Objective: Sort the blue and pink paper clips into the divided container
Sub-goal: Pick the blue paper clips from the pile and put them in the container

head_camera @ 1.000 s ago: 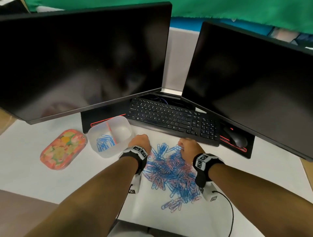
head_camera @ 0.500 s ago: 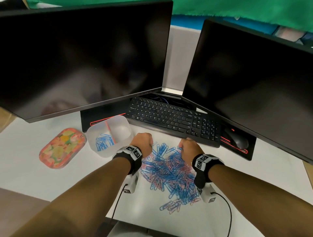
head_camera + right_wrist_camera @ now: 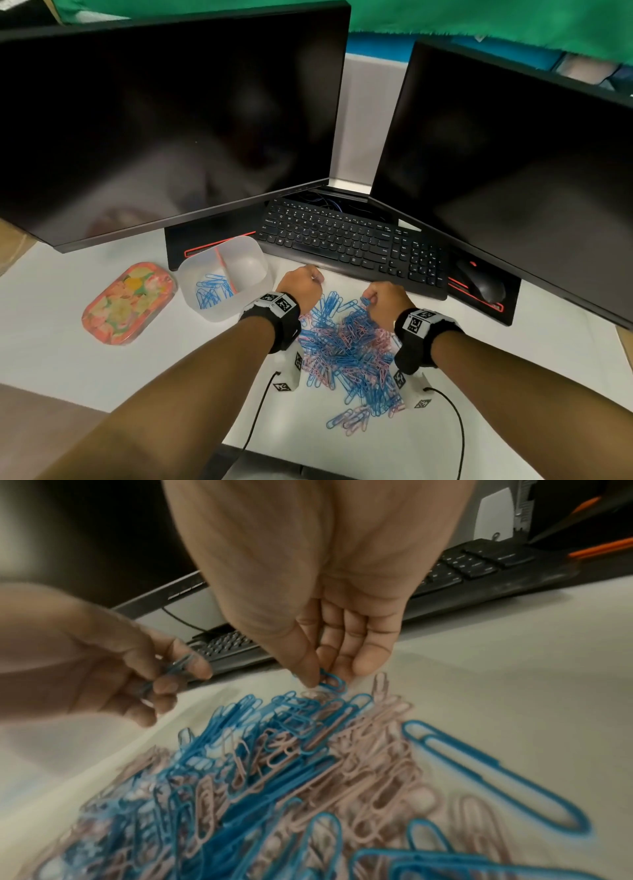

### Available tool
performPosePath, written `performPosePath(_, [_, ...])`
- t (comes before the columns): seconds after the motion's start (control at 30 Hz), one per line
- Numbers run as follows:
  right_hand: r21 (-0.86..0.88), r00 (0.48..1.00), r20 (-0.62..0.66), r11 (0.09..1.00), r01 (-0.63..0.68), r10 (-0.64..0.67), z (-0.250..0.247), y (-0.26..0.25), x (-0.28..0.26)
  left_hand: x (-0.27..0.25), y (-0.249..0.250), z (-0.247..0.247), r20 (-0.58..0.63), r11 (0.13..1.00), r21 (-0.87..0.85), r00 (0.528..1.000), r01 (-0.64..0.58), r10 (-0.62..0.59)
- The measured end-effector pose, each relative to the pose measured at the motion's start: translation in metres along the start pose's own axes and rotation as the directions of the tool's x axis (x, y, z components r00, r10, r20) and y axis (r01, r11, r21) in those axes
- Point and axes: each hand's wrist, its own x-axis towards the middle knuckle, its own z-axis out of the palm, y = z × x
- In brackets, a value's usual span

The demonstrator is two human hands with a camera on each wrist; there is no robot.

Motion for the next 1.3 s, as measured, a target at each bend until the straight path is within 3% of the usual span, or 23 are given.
performPosePath(0.17, [0.191,0.999,-0.009,0.980,-0.050,0.053,-0.004,0.004,-0.003,0.001,-0.003,0.008,0.030,0.999,0.001,0.999,0.040,-0.040])
performPosePath(0.4, [0.438,0.986,0.136,0.886,-0.151,0.101,-0.009,0.006,-0.010,-0.002,-0.008,0.022,0.068,0.920,0.388,0.997,-0.060,0.037])
performPosePath(0.63, [0.600,0.967,0.220,0.763,-0.238,0.129,-0.007,0.010,-0.013,-0.004,-0.008,0.026,0.044,0.894,0.447,0.999,-0.035,0.017])
performPosePath(0.87, [0.693,0.962,0.226,0.669,-0.270,0.154,-0.007,0.008,-0.017,-0.017,-0.004,0.022,0.052,0.971,0.234,0.998,-0.052,0.041])
performPosePath(0.97, [0.695,0.961,0.238,0.668,-0.268,0.138,-0.005,0.001,-0.019,-0.027,-0.003,0.013,0.055,0.999,-0.042,0.998,-0.017,0.019])
performPosePath(1.03, [0.676,0.959,0.255,0.686,-0.269,0.124,-0.002,-0.008,-0.019,-0.041,-0.002,-0.002,0.065,0.946,-0.323,0.998,0.012,0.010])
performPosePath(1.1, [0.662,0.954,0.286,0.700,-0.267,0.093,0.002,-0.023,-0.021,-0.054,-0.003,-0.025,0.015,0.870,-0.494,1.000,-0.007,0.016])
performPosePath(1.2, [0.627,0.942,0.334,0.741,-0.242,0.025,0.009,-0.051,-0.023,-0.068,-0.013,-0.066,-0.157,0.881,-0.466,0.988,-0.081,0.007])
performPosePath(1.3, [0.588,0.926,0.374,0.783,-0.204,-0.039,0.016,-0.086,-0.025,-0.070,-0.033,-0.103,-0.308,0.917,-0.399,0.946,-0.028,-0.105])
